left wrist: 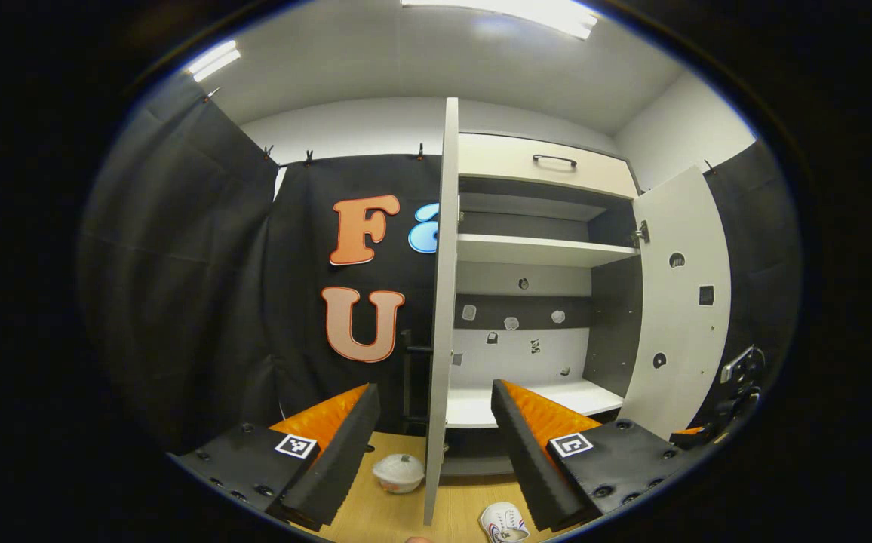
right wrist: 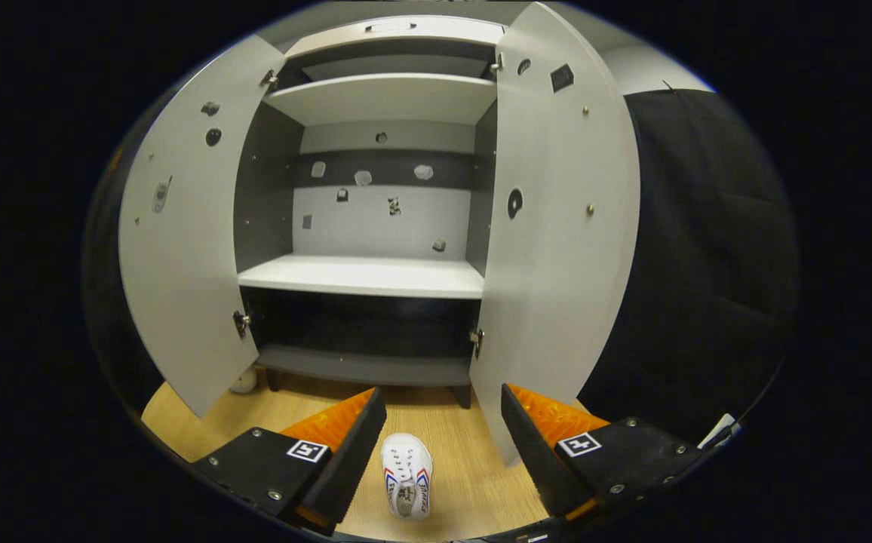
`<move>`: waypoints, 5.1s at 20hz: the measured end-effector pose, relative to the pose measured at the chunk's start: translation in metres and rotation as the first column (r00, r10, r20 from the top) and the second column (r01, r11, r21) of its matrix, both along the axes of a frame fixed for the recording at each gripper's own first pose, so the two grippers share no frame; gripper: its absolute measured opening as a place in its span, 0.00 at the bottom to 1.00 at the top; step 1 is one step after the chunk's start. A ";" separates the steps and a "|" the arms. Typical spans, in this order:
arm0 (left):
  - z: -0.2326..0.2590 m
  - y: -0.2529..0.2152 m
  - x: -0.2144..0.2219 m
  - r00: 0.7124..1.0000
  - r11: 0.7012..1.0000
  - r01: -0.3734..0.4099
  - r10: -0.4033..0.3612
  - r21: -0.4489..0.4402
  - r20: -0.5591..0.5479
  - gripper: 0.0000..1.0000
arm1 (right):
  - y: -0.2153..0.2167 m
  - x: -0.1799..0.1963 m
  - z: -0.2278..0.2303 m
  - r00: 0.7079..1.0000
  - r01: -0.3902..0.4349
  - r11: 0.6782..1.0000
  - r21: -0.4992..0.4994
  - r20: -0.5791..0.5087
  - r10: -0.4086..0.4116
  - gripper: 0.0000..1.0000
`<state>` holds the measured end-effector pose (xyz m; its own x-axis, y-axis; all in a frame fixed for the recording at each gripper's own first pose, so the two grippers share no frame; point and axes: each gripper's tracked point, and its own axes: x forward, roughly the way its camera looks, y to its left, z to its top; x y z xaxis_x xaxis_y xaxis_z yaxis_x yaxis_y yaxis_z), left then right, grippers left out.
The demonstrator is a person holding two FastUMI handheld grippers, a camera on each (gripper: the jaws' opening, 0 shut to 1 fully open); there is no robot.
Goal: Grab one shoe with the right hand and put it into the shoe cabinet, grab the other shoe with the left hand and put it into the shoe cabinet; then close the right door with the right hand and the left door with the left hand.
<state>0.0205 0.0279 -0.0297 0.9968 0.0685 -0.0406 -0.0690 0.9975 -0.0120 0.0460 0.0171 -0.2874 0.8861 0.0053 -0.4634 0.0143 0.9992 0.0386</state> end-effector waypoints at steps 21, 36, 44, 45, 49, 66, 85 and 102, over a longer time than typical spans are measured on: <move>-0.031 0.021 -0.003 0.991 0.993 -0.098 0.103 0.061 -0.083 0.94 | 0.029 -0.035 -0.261 0.882 -0.111 0.994 0.021 -0.459 0.109 0.65; -0.031 0.026 -0.008 0.989 0.992 -0.111 0.117 0.067 -0.087 0.99 | 0.026 -0.028 -0.221 0.876 -0.047 0.999 0.018 -0.480 0.049 0.00; -0.023 0.032 -0.010 0.990 0.987 -0.123 0.129 0.105 -0.053 0.96 | 0.034 -0.017 -0.112 0.925 -0.027 0.999 0.029 -0.379 0.036 0.00; -0.024 0.030 -0.010 0.991 0.989 -0.115 0.121 0.096 -0.053 0.96 | 0.035 -0.014 -0.092 0.934 -0.028 0.999 0.032 -0.356 0.038 0.00; -0.031 0.023 -0.010 0.995 0.995 -0.080 0.083 0.058 -0.054 0.94 | 0.044 0.003 -0.017 0.959 -0.016 0.997 0.082 -0.279 0.039 0.00; -0.032 0.011 0.006 0.992 0.994 -0.112 0.112 0.015 -0.055 0.97 | 0.019 -0.003 0.163 0.998 -0.042 0.992 0.123 -0.047 0.048 0.00; -0.047 0.007 0.017 0.975 0.981 -0.181 0.188 0.063 -0.120 0.96 | 0.006 0.047 0.123 0.981 0.033 0.979 0.203 -0.194 0.007 0.21; -0.173 -0.092 0.015 0.958 0.998 -0.038 0.024 -0.043 -0.284 0.96 | -0.012 -0.160 0.212 0.977 -0.155 0.982 0.108 0.163 0.136 0.92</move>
